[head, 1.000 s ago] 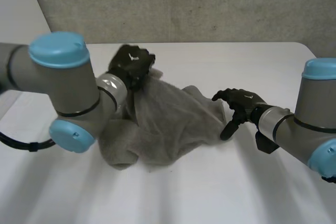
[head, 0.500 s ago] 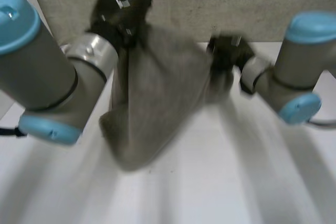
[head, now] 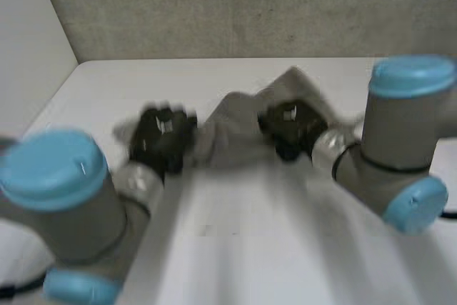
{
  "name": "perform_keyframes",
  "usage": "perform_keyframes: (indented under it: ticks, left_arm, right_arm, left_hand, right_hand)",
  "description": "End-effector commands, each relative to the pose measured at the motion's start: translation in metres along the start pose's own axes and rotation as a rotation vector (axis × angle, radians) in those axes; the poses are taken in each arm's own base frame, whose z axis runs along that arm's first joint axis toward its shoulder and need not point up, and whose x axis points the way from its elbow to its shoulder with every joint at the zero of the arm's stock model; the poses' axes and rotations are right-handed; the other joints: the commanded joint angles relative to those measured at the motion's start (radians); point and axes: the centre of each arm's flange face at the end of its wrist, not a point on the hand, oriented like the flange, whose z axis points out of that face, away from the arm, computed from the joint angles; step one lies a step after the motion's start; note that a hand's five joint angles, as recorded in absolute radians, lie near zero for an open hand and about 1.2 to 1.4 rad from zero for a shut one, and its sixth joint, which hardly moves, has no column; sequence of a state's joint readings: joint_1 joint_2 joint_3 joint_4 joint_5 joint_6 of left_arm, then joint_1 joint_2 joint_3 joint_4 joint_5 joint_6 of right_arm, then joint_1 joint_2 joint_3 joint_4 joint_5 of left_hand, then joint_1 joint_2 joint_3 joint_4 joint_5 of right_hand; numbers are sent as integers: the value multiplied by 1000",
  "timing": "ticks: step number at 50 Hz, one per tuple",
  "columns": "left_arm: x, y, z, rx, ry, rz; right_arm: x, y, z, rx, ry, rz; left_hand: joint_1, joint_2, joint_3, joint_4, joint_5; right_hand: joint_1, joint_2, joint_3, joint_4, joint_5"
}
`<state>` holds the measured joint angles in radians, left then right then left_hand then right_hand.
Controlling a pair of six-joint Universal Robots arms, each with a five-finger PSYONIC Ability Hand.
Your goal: Fold the laundry
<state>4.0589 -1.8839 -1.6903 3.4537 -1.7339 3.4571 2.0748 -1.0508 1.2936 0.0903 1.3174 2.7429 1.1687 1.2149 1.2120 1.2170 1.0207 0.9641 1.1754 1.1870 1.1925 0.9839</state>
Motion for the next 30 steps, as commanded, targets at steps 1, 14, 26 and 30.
perform_keyframes:
  ticks: [1,14,26,30]
  left_arm:
    - [17,49,-37,-186,81,35]
    - [-11,-29,-17,47,16,-1]
    - [-11,-11,26,-26,110,4]
    - [-7,2,40,-95,165,-3]
  right_arm:
    - [-18,45,-15,-170,-66,-18]
    - [-3,45,-24,-156,-25,-8]
    - [-5,46,-26,-129,-13,-17]
    - [-4,46,-24,-110,-2,-23]
  left_hand:
    - [-22,-68,-65,-70,-49]
    - [-823,-869,-866,-871,-850]
    - [-779,-825,-822,-827,-806]
    - [-703,-749,-746,-751,-730]
  right_hand:
    - [432,221,209,204,238]
    - [432,221,209,204,238]
    - [432,221,209,204,238]
    - [432,221,209,204,238]
